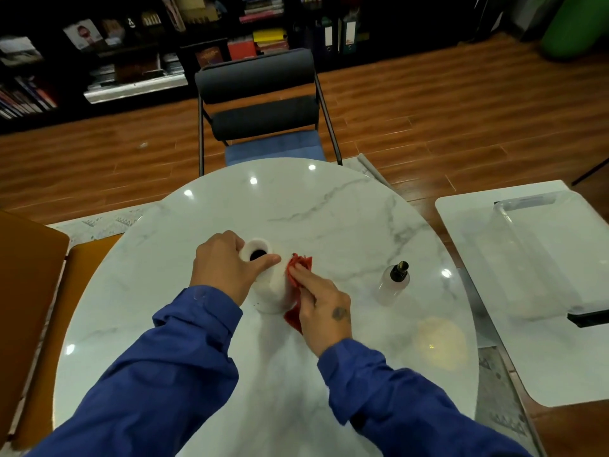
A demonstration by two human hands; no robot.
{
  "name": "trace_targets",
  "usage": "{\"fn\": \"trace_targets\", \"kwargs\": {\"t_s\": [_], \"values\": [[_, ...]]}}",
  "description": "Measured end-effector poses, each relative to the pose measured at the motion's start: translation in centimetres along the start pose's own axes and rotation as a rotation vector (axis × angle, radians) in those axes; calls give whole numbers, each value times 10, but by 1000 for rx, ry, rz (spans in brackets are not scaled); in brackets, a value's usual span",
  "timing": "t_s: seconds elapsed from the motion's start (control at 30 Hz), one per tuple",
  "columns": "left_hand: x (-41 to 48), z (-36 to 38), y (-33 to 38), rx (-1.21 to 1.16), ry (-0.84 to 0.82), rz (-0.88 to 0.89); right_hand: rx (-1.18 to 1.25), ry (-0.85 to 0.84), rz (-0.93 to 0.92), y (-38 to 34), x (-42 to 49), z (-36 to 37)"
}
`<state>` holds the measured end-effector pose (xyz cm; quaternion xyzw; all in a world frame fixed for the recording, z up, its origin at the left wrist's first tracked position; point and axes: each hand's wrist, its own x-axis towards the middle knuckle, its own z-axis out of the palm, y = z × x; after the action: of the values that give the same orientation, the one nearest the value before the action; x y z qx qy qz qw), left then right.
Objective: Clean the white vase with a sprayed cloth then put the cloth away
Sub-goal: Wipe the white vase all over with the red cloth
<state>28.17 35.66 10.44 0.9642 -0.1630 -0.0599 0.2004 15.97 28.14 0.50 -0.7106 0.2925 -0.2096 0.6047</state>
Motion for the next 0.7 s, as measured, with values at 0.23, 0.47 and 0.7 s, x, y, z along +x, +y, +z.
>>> {"fn": "trace_targets", "kwargs": {"t_s": [0.23,0.47,0.7], "values": [[-6,4,1,-18,52,-8,-87,-47,-122,-23,18,11],[-3,6,-2,-24,39,0,-301,13,-312,-6,1,12],[1,3,2,-8,16,-18,-330,16,-361,-4,-4,12]]}}
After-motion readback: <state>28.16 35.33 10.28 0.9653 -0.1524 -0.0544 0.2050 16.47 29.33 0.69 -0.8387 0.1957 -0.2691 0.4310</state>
